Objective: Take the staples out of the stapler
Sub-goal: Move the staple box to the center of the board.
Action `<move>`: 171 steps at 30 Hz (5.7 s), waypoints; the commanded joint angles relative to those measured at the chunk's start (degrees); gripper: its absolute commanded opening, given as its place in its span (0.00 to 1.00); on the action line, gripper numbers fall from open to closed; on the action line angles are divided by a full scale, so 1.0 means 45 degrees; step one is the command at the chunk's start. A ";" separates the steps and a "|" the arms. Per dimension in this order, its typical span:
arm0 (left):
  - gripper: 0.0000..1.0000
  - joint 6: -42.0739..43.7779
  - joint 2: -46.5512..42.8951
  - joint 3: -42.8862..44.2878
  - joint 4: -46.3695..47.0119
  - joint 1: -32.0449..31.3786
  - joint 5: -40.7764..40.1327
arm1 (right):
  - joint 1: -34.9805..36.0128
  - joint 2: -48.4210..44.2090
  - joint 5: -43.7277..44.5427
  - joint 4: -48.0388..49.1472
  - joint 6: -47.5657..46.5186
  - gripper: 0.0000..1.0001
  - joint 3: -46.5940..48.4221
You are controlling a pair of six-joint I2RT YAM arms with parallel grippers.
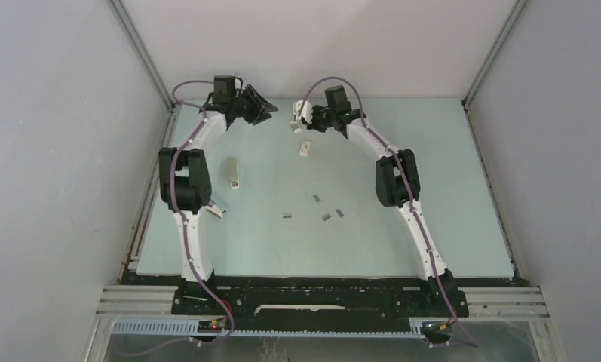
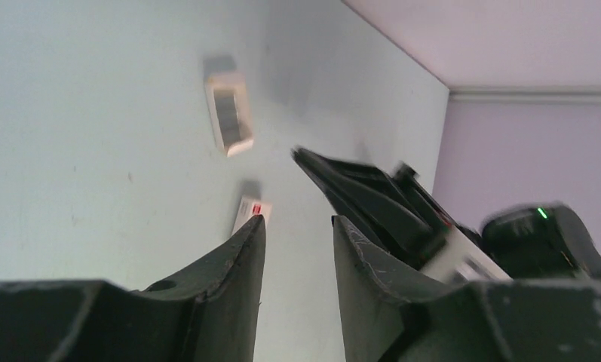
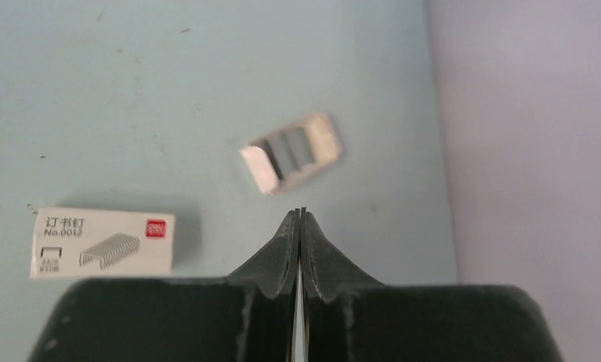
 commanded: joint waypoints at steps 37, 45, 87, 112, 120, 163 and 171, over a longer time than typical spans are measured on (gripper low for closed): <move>0.25 -0.3035 0.6157 0.8751 -0.4284 -0.0317 -0.0392 | -0.2555 -0.1382 -0.3195 0.2112 1.9908 0.52 -0.0561; 0.33 -0.2307 0.5958 0.8481 -0.4338 0.0260 0.0967 | -0.2083 -0.0659 -0.1214 0.2830 2.2279 0.51 -0.0621; 0.83 1.0634 0.3010 0.7049 -0.3491 -0.0302 -0.3168 | -0.2251 -0.5063 0.0449 -0.4458 0.9290 0.37 -0.2083; 0.55 2.2375 0.4326 0.5745 0.0181 -0.2422 -0.5345 | -0.3798 -0.5220 -0.1960 -0.5645 1.1077 0.24 -0.2143; 0.36 2.5083 0.4637 0.4904 0.0392 -0.2450 -0.3984 | -0.4041 -0.6685 -0.2931 -0.5174 1.1274 0.17 -0.4390; 0.46 3.1813 0.4648 0.4701 -0.3079 -0.2459 0.0903 | -0.4720 -0.8052 -0.3926 -0.4489 1.1854 0.12 -0.6672; 0.47 3.1792 0.4568 0.4521 -0.2969 -0.2480 0.0897 | -0.4784 -0.8432 -0.3978 -0.4289 1.1816 0.12 -0.7251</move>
